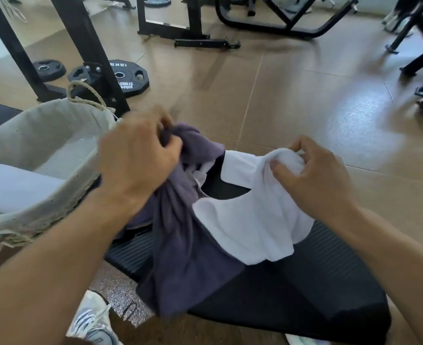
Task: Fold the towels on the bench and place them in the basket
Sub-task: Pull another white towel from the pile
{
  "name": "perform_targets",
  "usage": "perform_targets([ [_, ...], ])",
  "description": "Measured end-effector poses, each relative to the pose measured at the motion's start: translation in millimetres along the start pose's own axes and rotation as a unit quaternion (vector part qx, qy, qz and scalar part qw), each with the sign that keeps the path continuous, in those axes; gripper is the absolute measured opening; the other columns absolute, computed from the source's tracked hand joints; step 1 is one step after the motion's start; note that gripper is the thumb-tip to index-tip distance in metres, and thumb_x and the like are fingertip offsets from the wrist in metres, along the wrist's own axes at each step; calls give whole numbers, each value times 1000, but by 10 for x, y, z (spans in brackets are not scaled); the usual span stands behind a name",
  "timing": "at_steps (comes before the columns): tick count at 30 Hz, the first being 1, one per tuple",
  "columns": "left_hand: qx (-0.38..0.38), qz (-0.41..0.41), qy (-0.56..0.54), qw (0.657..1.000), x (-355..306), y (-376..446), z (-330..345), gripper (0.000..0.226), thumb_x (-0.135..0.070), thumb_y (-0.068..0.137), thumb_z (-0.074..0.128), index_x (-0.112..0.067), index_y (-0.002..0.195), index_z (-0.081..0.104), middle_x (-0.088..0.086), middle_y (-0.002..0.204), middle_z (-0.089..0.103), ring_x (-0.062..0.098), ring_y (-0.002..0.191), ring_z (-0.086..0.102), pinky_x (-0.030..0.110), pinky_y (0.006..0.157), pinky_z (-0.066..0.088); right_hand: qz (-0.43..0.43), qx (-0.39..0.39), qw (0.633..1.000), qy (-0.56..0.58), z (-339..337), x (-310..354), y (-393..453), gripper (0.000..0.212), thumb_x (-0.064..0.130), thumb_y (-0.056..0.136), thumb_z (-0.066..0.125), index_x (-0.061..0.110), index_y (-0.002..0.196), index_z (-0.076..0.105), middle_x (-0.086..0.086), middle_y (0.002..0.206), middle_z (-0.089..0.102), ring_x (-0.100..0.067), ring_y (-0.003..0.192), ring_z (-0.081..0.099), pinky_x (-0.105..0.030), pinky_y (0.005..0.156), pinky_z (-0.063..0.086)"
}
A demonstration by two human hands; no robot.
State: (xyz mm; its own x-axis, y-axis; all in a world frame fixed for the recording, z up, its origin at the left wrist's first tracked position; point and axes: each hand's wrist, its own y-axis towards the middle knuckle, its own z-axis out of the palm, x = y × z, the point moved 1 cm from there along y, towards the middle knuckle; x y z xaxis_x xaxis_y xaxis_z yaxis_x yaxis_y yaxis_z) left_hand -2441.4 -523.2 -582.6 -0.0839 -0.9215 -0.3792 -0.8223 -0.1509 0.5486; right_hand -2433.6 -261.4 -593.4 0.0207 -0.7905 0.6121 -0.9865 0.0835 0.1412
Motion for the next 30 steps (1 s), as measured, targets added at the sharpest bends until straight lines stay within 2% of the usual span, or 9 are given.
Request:
perform_targets([
  [3,-74,-3,33,997,246,197,-281,14,-25,82,60,-21,94,67,10,96,65,36,98,59,47,79,47,-16,45,998,-30,50,-13,-15,24,42,85,71,33,85,49,14,73,62,-4,71,56,-28,58,39],
  [7,29,-11,119,992,422,112,-169,22,-12,74,66,-20,94,71,11,102,64,38,102,57,49,87,46,-39,84,995,-24,124,-1,-44,17,43,85,71,35,90,58,14,77,65,-12,76,61,-35,66,48],
  [10,152,61,-26,986,190,-205,117,25,-26,79,75,-21,103,72,1,103,68,27,103,60,46,94,48,-71,82,994,22,160,66,-75,14,41,86,75,36,89,63,13,75,68,-7,73,62,-36,67,53],
  [14,324,11,-238,916,-203,-542,285,34,-45,88,73,-36,119,64,-23,116,65,-5,110,57,21,98,43,-120,67,981,134,171,199,-170,10,34,87,77,37,89,67,12,80,71,-10,75,65,-28,61,51],
  [16,327,2,-306,894,-308,-602,297,20,-39,90,72,-31,108,68,-22,105,69,-4,104,62,17,91,45,-132,65,976,160,160,233,-204,11,31,87,77,38,89,68,14,84,71,-7,77,66,-22,61,50],
  [19,346,-37,-373,860,-388,-645,306,24,-37,89,74,-19,103,68,-11,100,73,4,98,68,23,88,53,-119,57,976,174,136,201,-198,11,31,87,76,39,89,69,19,84,72,-1,75,67,-12,60,47],
  [22,303,-66,-373,874,-425,-667,331,20,-28,91,65,-8,90,64,-6,81,67,6,74,61,27,71,50,-106,49,978,174,125,180,-199,15,34,84,81,37,94,70,20,82,72,2,74,66,-10,60,46],
  [26,194,-215,-421,860,-303,-486,300,24,-32,84,53,-29,74,75,-16,66,65,5,64,54,27,64,45,-99,96,988,70,99,116,-105,22,42,81,81,38,97,67,21,78,69,3,74,61,-12,61,42],
  [30,152,-137,-283,937,-171,-299,226,34,-37,94,66,-15,71,56,-7,57,56,6,50,45,23,49,38,-58,84,994,-30,41,-46,77,22,56,80,74,37,87,68,20,72,63,0,72,57,-30,64,44],
])
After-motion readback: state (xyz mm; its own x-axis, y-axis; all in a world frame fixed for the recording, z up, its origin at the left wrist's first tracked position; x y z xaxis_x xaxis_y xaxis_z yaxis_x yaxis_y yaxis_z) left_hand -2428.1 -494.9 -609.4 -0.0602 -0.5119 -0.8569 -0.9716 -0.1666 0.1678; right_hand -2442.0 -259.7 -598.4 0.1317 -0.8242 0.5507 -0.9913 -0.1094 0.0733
